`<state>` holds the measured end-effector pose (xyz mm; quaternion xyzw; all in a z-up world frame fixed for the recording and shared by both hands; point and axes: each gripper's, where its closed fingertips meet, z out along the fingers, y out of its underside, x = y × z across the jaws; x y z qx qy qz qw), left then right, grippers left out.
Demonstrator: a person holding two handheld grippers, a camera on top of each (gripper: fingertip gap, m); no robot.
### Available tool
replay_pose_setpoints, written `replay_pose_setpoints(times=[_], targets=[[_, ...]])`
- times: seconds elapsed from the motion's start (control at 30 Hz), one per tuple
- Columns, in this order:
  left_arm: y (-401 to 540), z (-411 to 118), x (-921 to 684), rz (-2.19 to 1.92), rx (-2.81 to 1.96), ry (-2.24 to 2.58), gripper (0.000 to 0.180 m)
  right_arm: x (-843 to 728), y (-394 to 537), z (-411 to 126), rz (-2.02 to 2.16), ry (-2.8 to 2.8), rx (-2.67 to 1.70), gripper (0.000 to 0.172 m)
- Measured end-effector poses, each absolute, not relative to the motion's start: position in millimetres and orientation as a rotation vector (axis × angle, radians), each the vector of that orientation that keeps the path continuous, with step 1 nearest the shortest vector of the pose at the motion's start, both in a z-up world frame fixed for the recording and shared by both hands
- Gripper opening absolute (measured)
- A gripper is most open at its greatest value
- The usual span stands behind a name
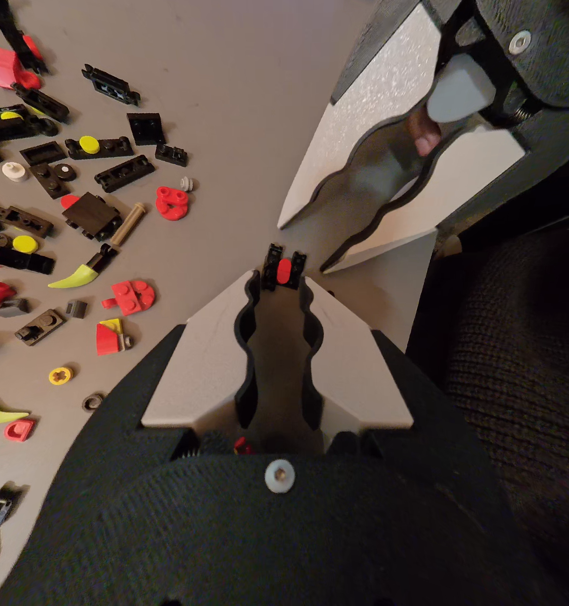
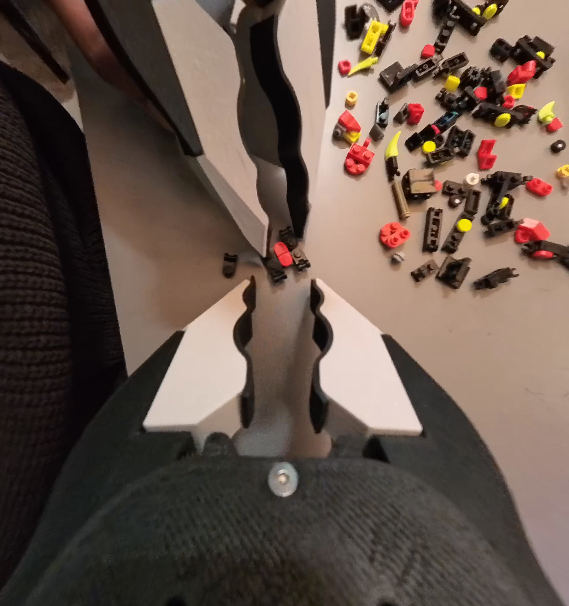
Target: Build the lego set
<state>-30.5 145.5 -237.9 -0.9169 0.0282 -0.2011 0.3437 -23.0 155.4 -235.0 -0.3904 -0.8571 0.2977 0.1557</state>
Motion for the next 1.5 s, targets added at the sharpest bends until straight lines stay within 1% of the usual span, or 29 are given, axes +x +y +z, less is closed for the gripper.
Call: replay_pose_setpoints(times=[0.07, 0.13, 0.17, 0.2, 0.23, 0.27, 0.3, 0.37, 0.47, 0.57, 0.67, 0.83, 0.9, 1.07, 1.37, 1.43, 1.5], targets=[[144, -234, -30, -0.551, -2.368, 0.061, 0.024, -23, 161, -227, 0.885, -2.402, -1.15, 0.031], [143, -226, -31, -0.57, -2.34, 0.042, 0.025, -23, 165, -218, 0.926, -2.34, -1.205, 0.035], [142, -223, -33, -0.572, -2.328, 0.034, 0.026, -24, 166, -213, 0.957, -2.295, -1.244, 0.046], [141, -218, -35, -0.566, -2.314, 0.029, 0.027, -25, 167, -208, 0.993, -2.234, -1.283, 0.064], [140, -215, -37, -0.555, -2.302, 0.024, 0.027, -25, 167, -203, 1.038, -2.183, -1.309, 0.075], [138, -211, -38, -0.546, -2.29, 0.022, 0.027, -23, 165, -200, 1.082, -2.144, -1.317, 0.081], [136, -209, -39, -0.538, -2.28, 0.021, 0.027, -20, 165, -199, 1.105, -2.115, -1.322, 0.083], [130, -206, -34, -0.55, -2.264, 0.032, 0.025, -14, 169, -203, 1.087, -2.087, -1.355, 0.079], [123, -210, -15, -0.627, -2.273, 0.097, 0.019, -11, 173, -208, 1.051, -2.106, -1.362, 0.059], [122, -224, -4, -0.59, -2.336, 0.219, 0.014, -11, 170, -211, 1.067, -2.153, -1.335, 0.051], [123, -241, -4, -0.495, -2.401, 0.299, 0.015, -7, 167, -218, 1.054, -2.199, -1.337, 0.053], [127, -241, -2, -0.498, -2.388, 0.303, 0.013, -3, 168, -215, 1.039, -2.202, -1.292, 0.051], [127, -242, -2, -0.498, -2.392, 0.314, 0.008, -1, 168, -213, 1.065, -2.195, -1.303, 0.051], [125, -240, -2, -0.468, -2.39, 0.337, 0.006, 0, 172, -211, 1.073, -2.175, -1.321, 0.05], [133, -229, -24, -0.442, -2.37, 0.162, 0.007, -3, 169, -222, 0.982, -2.226, -1.311, 0.05], [134, -233, -24, -0.43, -2.387, 0.152, 0.007, -4, 168, -225, 0.935, -2.241, -1.289, 0.046], [134, -234, -25, -0.421, -2.391, 0.148, 0.007, -5, 168, -228, 0.848, -2.265, -1.226, 0.038]])
